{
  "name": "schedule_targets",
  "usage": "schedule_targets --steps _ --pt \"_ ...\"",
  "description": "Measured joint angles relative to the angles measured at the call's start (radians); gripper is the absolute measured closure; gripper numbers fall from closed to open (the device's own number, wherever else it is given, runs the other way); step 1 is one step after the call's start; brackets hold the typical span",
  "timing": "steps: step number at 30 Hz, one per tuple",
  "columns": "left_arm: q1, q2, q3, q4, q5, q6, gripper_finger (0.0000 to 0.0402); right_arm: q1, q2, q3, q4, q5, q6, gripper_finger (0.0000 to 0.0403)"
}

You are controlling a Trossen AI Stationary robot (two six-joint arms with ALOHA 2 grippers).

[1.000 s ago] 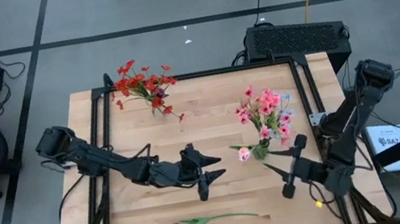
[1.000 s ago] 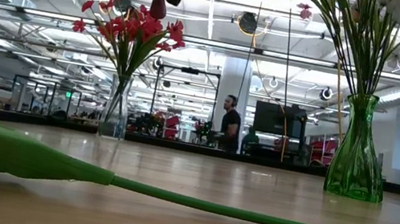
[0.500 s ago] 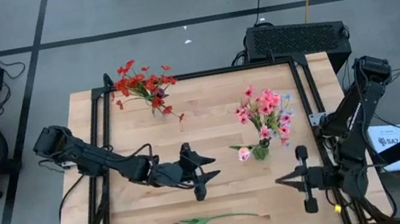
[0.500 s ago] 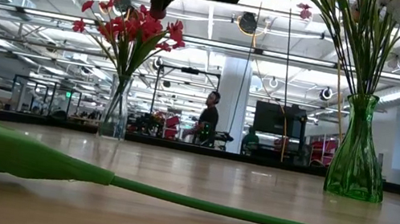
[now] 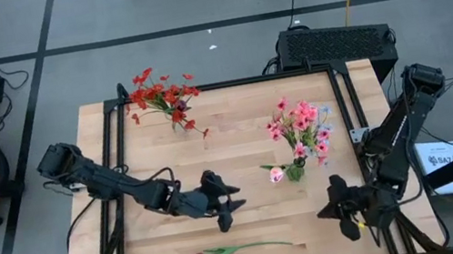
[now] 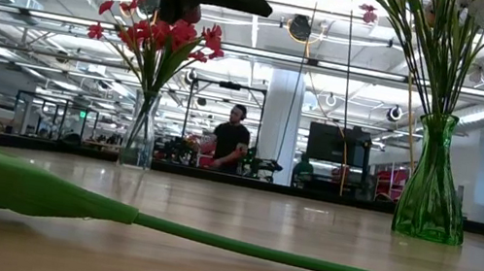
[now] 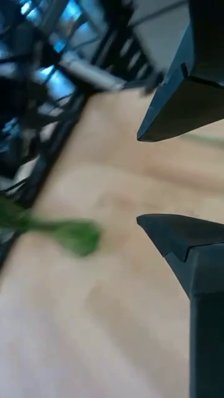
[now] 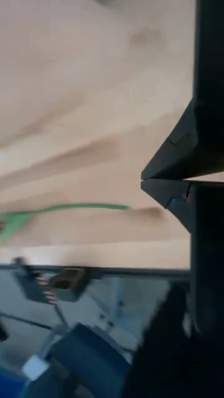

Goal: Sort flowers into vase by color
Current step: Put the dark red flower into the transparent vase

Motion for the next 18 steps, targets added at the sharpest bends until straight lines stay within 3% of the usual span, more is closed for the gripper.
schedule_targets --steps 4,9,18 --pt "-0.049 -0.003 0.000 -0.115 0.180 -0.089 0.0198 -0.005 0.010 0.000 -0.030 -0.109 0.099 0.0403" --pt "-0.124 -0.004 0.000 -0.291 0.386 -0.229 0.0209 -0.005 0.044 0.000 -0.050 -0.116 0.161 0.0403" --pt "-0.258 0.010 0.000 -0.345 0.448 -0.334 0.0238 -0.005 0.104 0.000 -0.046 -0.112 0.301 0.0403"
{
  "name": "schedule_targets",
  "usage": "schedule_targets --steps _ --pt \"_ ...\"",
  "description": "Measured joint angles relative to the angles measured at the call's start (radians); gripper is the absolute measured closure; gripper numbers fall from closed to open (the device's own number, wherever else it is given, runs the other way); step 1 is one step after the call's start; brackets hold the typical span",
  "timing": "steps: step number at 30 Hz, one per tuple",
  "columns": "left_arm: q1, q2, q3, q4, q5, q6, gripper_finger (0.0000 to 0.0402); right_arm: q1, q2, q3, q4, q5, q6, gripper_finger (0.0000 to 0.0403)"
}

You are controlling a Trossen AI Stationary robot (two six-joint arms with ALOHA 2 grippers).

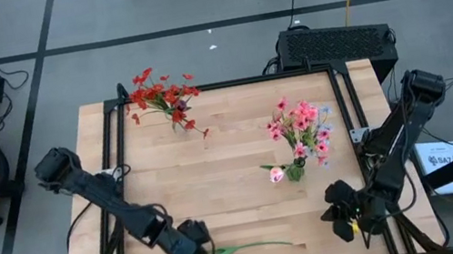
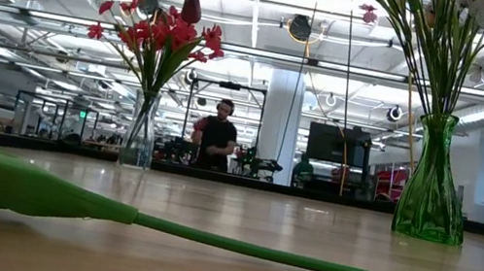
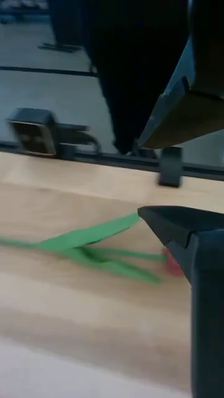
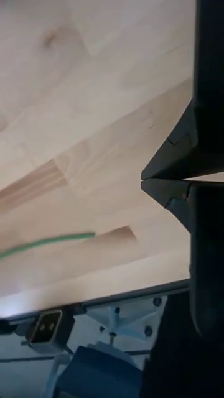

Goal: Sort flowers into vase by color
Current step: Put the dark red flower into the transparent vase

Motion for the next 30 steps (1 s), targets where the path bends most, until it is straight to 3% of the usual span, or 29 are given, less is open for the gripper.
schedule_targets --steps 13,16,18,22,25,27,30 --pt "-0.076 0.196 0.000 -0.018 0.020 -0.020 0.0268 0.000 0.055 -0.001 0.038 0.002 0.156 0.0403" --pt "-0.069 0.211 0.003 -0.117 0.035 -0.003 0.0268 0.000 0.068 -0.001 0.061 0.002 0.171 0.0403" --pt "-0.057 0.202 0.016 -0.271 0.027 -0.042 0.0268 0.000 0.076 -0.001 0.070 0.002 0.178 0.0403" --pt "-0.050 0.183 0.069 -0.710 -0.212 -0.258 0.0268 0.000 0.085 -0.001 0.073 0.004 0.223 0.0403" --pt "-0.061 0.133 0.145 -0.883 -0.395 -0.441 0.0268 -0.002 0.085 -0.001 0.074 0.005 0.223 0.0403" --pt "-0.062 0.112 0.167 -0.953 -0.429 -0.463 0.0268 -0.002 0.085 -0.001 0.074 0.004 0.218 0.0403" --pt "-0.060 0.061 0.201 -0.925 -0.432 -0.491 0.0268 -0.004 0.085 -0.001 0.070 0.005 0.192 0.0403"
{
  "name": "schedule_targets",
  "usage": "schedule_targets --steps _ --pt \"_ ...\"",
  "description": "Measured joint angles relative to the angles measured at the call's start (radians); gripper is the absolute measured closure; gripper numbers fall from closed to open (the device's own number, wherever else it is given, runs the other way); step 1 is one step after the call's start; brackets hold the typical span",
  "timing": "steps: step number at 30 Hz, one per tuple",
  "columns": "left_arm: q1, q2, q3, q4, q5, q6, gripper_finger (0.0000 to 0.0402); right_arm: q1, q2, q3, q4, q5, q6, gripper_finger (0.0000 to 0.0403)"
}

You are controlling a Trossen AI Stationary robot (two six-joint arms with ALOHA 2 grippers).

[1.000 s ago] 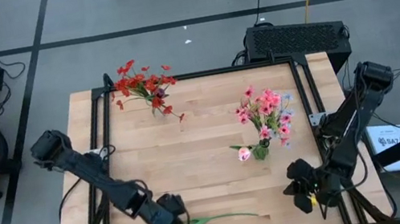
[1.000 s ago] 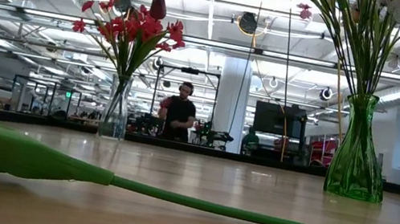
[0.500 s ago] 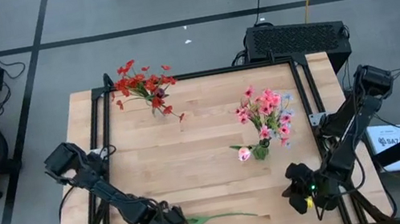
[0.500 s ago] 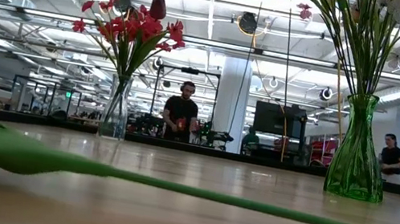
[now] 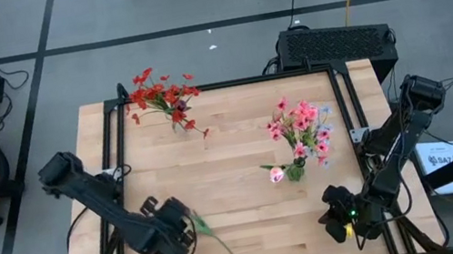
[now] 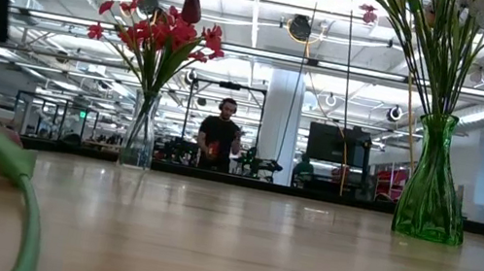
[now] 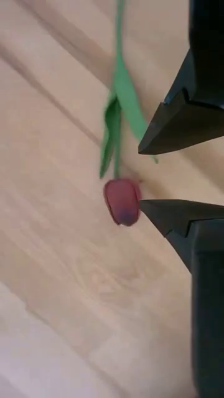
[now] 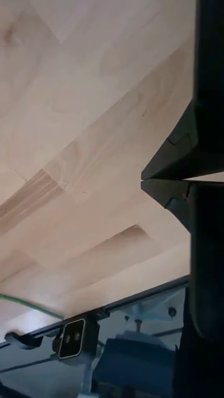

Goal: Sort flowers into vase by color
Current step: Put the dark red flower into the transparent vase

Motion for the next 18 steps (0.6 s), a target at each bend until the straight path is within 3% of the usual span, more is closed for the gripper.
schedule_targets --steps 7,18 --pt "-0.001 -0.041 0.014 0.098 0.023 -0.421 0.0268 -0.003 0.000 0.000 -0.065 -0.004 0.033 0.0403" --pt "0.060 -0.001 0.014 0.243 0.018 -0.750 0.0266 -0.002 0.000 0.000 -0.083 -0.014 -0.120 0.0403"
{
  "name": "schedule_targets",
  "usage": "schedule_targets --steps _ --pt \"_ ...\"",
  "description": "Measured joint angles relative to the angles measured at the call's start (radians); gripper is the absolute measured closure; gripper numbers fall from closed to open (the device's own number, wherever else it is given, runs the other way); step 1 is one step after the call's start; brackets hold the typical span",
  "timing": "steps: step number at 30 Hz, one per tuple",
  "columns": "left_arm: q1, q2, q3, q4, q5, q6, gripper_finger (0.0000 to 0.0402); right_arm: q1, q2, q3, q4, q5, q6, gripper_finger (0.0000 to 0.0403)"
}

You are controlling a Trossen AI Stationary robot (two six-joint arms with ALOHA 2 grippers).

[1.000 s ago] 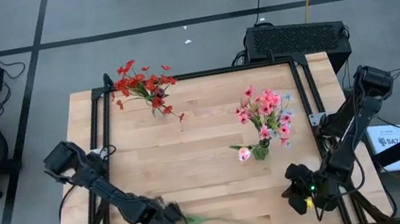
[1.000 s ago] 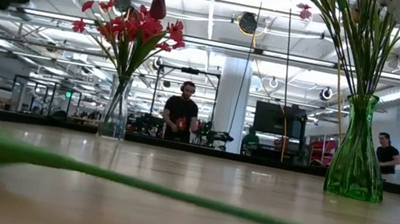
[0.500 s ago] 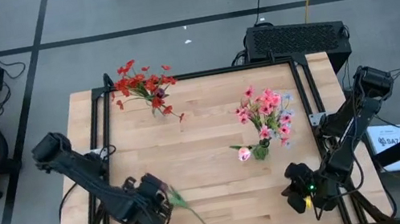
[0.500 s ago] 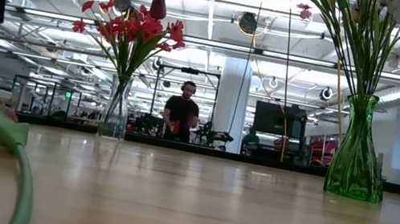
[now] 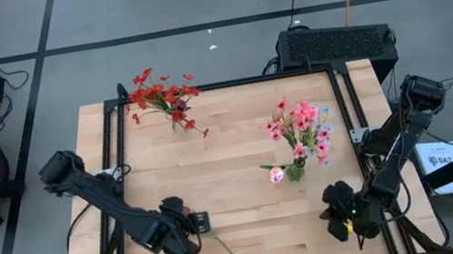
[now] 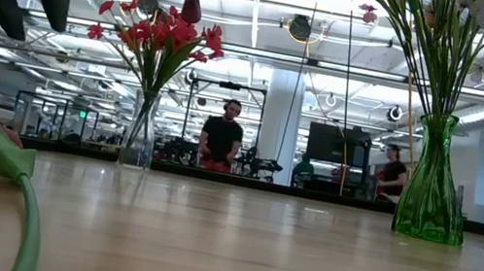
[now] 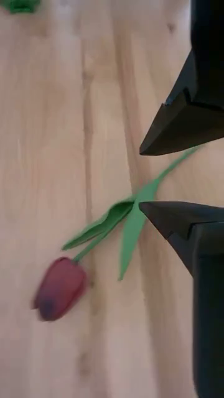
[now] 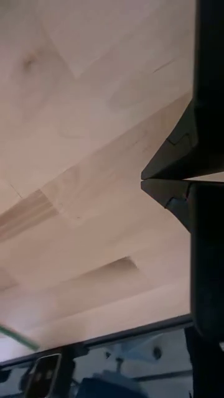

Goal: Sort flowers into vase by color
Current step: Put the dark red flower into the transparent vase

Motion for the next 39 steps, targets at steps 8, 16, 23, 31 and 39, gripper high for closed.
schedule_targets --steps 8,16,23,31,39 --pt "0.049 0.147 0.002 0.344 0.072 -0.121 0.0266 0.000 0.000 0.000 -0.042 -0.022 -0.056 0.0403" --pt "0.100 0.296 0.069 0.398 0.191 -0.165 0.0267 0.000 0.000 0.000 -0.069 -0.023 -0.130 0.0403" --pt "0.110 0.286 0.146 0.296 0.199 -0.150 0.0267 0.000 0.000 0.000 -0.088 -0.040 -0.199 0.0403" --pt "0.108 0.290 0.193 0.123 0.293 -0.173 0.0267 0.000 0.000 0.000 -0.121 -0.043 -0.227 0.0403" --pt "0.118 0.289 0.193 0.054 0.314 -0.174 0.0267 0.000 0.000 0.000 -0.133 -0.043 -0.228 0.0403"
